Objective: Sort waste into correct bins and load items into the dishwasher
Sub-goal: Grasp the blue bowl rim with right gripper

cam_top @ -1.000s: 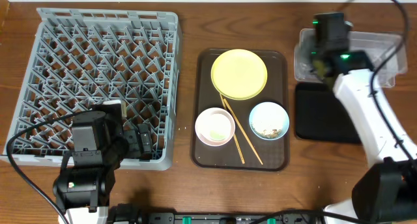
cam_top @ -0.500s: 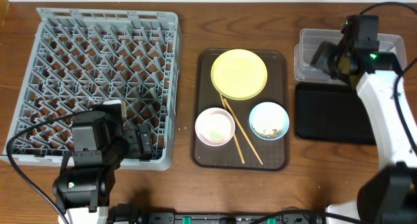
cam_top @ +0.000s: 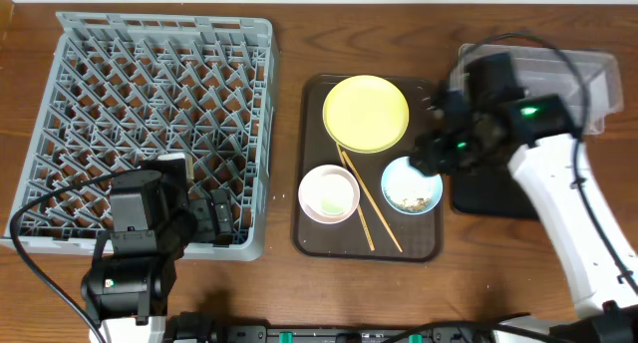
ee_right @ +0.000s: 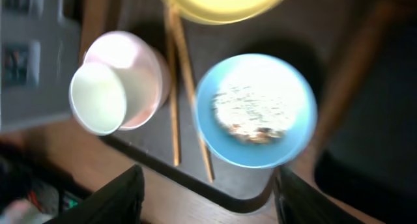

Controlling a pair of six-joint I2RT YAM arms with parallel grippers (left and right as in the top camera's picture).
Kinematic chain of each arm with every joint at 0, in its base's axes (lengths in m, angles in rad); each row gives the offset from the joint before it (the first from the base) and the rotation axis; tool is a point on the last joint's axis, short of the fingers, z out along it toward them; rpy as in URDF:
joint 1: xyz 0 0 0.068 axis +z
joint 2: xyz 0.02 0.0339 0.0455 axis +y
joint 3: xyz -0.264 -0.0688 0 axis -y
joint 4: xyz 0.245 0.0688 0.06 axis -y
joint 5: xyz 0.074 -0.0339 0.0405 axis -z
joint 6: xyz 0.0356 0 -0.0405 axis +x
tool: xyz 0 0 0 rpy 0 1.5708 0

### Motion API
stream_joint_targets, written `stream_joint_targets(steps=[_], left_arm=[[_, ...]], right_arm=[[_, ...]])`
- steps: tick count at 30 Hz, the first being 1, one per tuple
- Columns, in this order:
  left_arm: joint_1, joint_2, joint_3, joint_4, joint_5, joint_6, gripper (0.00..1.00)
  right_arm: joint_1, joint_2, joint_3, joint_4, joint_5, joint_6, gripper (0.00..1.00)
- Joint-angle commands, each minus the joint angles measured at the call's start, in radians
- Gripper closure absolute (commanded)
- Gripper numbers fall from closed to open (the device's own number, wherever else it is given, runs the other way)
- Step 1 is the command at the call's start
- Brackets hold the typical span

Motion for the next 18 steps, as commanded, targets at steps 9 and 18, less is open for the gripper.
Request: stream_joint_targets(steps=[9, 18], left_arm=[[0.002, -0.001, 0.016, -0.003, 0.012, -0.005, 0.06], [0.002, -0.001, 0.016, -0.003, 0.012, -0.005, 0.06]], right_arm=[[0.277, 0.005, -0.277, 0.298, 0.200, 0.114, 0.44], [0.330, 0.006, -0.496, 0.541, 0.314, 0.261, 0.57]])
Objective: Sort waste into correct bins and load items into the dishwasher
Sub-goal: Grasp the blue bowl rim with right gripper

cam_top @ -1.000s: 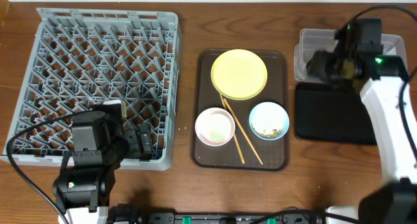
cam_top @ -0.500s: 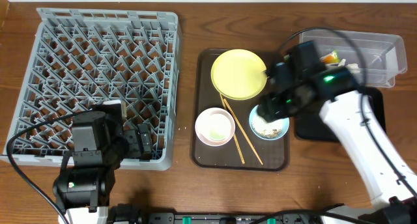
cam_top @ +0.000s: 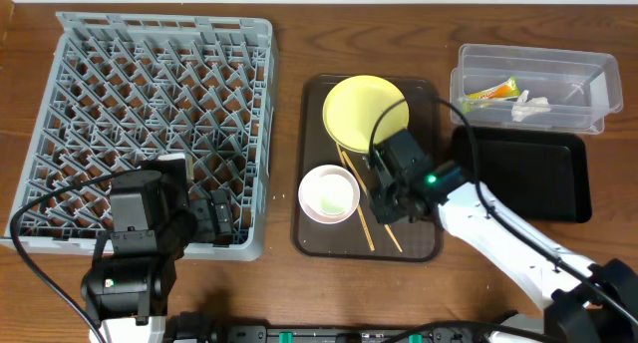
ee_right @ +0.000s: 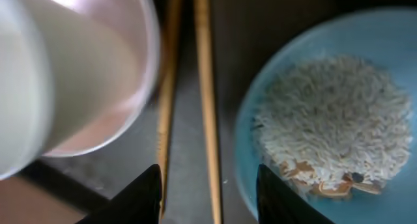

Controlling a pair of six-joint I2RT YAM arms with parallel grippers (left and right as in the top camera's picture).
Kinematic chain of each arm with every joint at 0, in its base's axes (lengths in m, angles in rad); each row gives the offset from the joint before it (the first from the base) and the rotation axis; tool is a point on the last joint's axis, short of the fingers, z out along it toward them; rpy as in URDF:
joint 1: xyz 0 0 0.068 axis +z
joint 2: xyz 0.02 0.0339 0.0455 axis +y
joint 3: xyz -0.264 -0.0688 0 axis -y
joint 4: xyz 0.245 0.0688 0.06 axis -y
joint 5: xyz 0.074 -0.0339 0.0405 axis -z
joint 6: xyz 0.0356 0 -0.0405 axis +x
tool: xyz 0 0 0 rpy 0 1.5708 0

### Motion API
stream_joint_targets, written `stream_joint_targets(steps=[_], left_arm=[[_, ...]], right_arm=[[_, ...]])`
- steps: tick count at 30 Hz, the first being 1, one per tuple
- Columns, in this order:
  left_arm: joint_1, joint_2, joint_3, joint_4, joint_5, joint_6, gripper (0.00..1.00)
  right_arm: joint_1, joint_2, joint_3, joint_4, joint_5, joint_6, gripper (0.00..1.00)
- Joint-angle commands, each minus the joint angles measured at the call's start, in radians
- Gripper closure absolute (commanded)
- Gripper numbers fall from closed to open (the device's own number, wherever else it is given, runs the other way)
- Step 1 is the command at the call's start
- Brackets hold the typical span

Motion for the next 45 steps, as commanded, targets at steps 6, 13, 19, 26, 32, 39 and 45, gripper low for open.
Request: stream_joint_targets(steps=[6, 13, 19, 26, 32, 39, 45], left_arm=[[0.002, -0.001, 0.016, -0.005, 0.012, -0.005, 0.06], [0.002, -0.001, 0.016, -0.011, 0.012, -0.005, 0.06], [0.002, -0.001, 0.016, -0.011, 0.012, -0.005, 0.06], [0.002, -0.001, 0.016, -0.011, 0.012, -0.005, 0.06], [0.002, -0.001, 0.016, -0.011, 0.012, -0.005, 0.06], [0.002, -0.001, 0.016, -0.011, 0.012, -0.005, 0.06], [0.002, -0.001, 0.016, -0.011, 0.012, -0.005, 0.06]], right_arm=[[0.012, 0.003, -0.079, 0.076, 0.076, 0.084, 0.66], [0.012, 0.003, -0.134, 0.137, 0.076, 0.084, 0.80], [0.012, 0.003, -0.143, 0.149, 0.084, 0.073, 0.82], [0.012, 0.003, -0.171, 0.170, 0.100, 0.073, 0.87], [0.012, 0.003, -0.175, 0.177, 0.103, 0.073, 0.95], [0.011, -0.009, -0.105, 0.132, 0.102, 0.072, 0.99], [0.006, -0.029, 0.055, 0.015, 0.150, 0.072, 0.99]])
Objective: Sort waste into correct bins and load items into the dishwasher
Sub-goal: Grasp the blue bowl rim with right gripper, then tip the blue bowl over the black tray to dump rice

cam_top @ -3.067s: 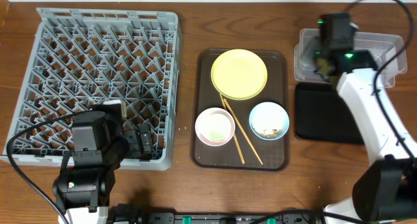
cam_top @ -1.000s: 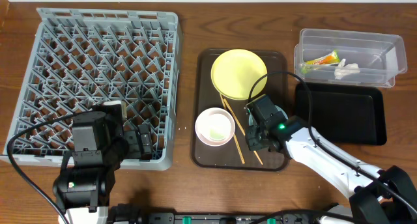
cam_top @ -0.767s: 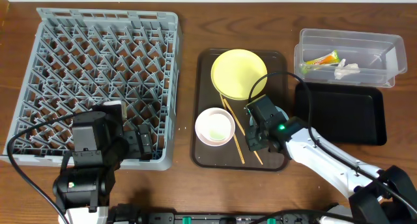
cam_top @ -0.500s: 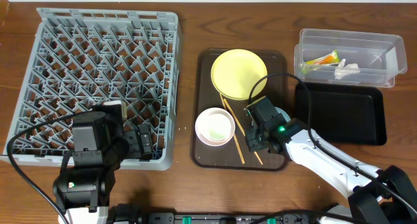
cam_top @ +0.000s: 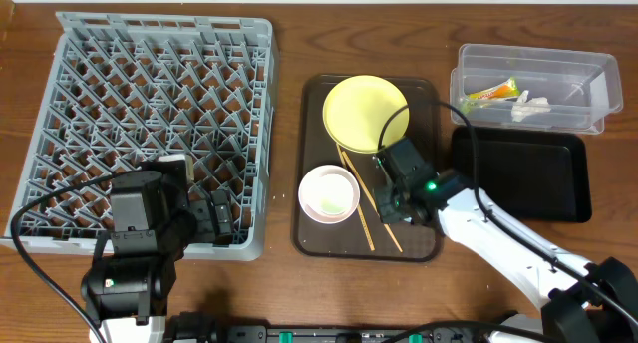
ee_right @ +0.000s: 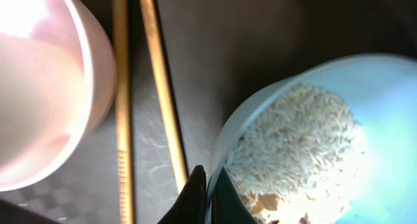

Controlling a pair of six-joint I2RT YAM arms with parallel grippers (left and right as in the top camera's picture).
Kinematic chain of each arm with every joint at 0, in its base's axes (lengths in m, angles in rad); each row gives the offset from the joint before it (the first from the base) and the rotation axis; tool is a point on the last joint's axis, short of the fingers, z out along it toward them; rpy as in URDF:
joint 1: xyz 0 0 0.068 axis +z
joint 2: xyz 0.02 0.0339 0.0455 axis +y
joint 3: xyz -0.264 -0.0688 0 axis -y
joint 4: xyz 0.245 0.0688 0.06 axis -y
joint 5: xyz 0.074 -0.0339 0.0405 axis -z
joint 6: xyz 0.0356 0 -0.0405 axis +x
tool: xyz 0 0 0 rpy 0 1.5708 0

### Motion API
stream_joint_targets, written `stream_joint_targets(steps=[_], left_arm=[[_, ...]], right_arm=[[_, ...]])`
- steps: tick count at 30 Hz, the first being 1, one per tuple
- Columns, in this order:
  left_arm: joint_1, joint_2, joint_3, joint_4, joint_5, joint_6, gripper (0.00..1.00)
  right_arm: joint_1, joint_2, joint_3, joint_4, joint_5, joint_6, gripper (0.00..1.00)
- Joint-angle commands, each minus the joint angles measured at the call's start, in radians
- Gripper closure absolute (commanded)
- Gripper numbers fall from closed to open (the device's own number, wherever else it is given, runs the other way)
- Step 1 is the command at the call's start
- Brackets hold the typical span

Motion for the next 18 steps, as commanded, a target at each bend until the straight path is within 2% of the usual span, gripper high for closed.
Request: stream_joint_targets(steps=[1, 6, 10, 18], left_arm=[[0.002, -0.001, 0.016, -0.002, 0.012, -0.005, 0.06], [0.002, -0.001, 0.016, -0.002, 0.012, -0.005, 0.06], [0.002, -0.001, 0.016, -0.002, 0.012, -0.005, 0.06], [0.002, -0.001, 0.016, -0.002, 0.012, -0.005, 0.06]], right_arm=[[-0.002, -0.031, 0.122, -0.051, 0.058, 0.009, 0.99], [-0.068, -0.066, 0.235, -0.112, 0.059, -0.006, 0.99], [-0.171, -0.087, 0.249, -0.123, 0.005, -0.005, 0.99], [-0.487, -0.083, 0.229, -0.126, -0.383, -0.034, 0.99]])
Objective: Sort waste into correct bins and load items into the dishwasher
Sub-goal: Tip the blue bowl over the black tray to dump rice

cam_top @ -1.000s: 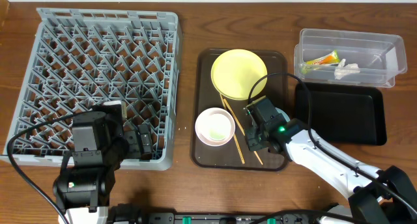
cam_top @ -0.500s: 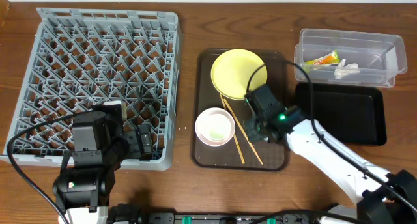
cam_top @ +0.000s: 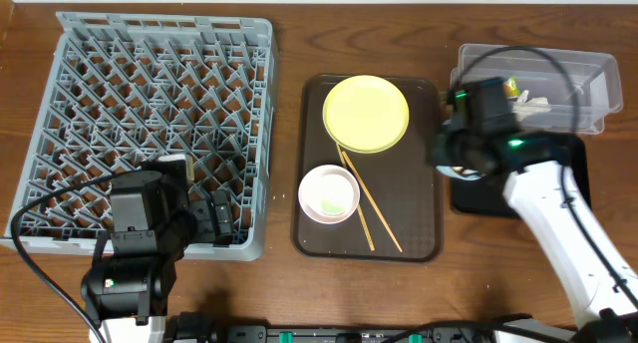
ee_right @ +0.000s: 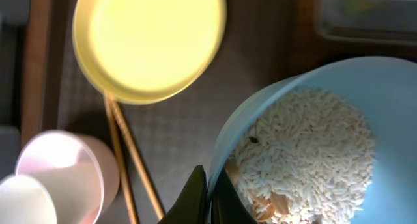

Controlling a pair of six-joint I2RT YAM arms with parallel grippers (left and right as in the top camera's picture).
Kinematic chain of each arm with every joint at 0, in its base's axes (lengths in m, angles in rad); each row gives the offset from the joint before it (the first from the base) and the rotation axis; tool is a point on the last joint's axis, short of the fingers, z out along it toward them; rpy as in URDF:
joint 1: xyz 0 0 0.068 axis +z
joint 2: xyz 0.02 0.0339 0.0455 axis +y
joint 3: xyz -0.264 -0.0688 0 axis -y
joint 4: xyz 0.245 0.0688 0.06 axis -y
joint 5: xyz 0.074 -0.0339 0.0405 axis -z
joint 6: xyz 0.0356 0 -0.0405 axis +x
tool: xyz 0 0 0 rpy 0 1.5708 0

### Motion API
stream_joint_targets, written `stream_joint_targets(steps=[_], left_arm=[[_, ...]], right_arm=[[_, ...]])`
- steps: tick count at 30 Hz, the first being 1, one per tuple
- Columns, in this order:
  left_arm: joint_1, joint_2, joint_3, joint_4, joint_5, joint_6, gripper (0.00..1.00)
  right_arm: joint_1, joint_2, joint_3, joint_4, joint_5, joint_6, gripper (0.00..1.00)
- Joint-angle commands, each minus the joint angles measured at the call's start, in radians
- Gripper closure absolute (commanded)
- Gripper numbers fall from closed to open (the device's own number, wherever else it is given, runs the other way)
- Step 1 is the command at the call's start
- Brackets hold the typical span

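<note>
My right gripper is shut on the rim of a blue bowl of rice and scraps, held in the air over the right part of the brown tray. From overhead the right gripper sits at the tray's right edge beside the black bin, with the bowl hidden under the arm. On the tray lie a yellow plate, a pink bowl holding a white cup, and wooden chopsticks. My left gripper rests open over the near right corner of the grey dish rack.
A clear bin with wrappers stands at the back right, behind the black bin. The rack fills the left half of the table. In the right wrist view the yellow plate and the chopsticks lie below the held bowl.
My right gripper, shut on the blue bowl's rim on the tray, has risen with the bowl and moved right and back toward the black bin. The bowl's spot on the tray is bare.
My right gripper hovered open above the blue bowl on the tray. Then it was low with its fingers either side of the bowl's left rim. Then it was shut on that rim. Now it holds the bowl clear of the tray. The left arm has stayed still.
</note>
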Motion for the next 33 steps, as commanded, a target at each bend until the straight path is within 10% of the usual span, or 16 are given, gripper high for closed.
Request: stream_joint_targets(steps=[1, 33], left_arm=[[0.002, -0.001, 0.016, -0.002, 0.013, -0.005, 0.06], [0.002, -0.001, 0.016, -0.001, 0.013, -0.005, 0.06]], right_arm=[[-0.132, 0.000, -0.011, 0.003, -0.267, -0.052, 0.99], [-0.784, 0.029, -0.401, 0.414, -1.239, -0.063, 0.99]])
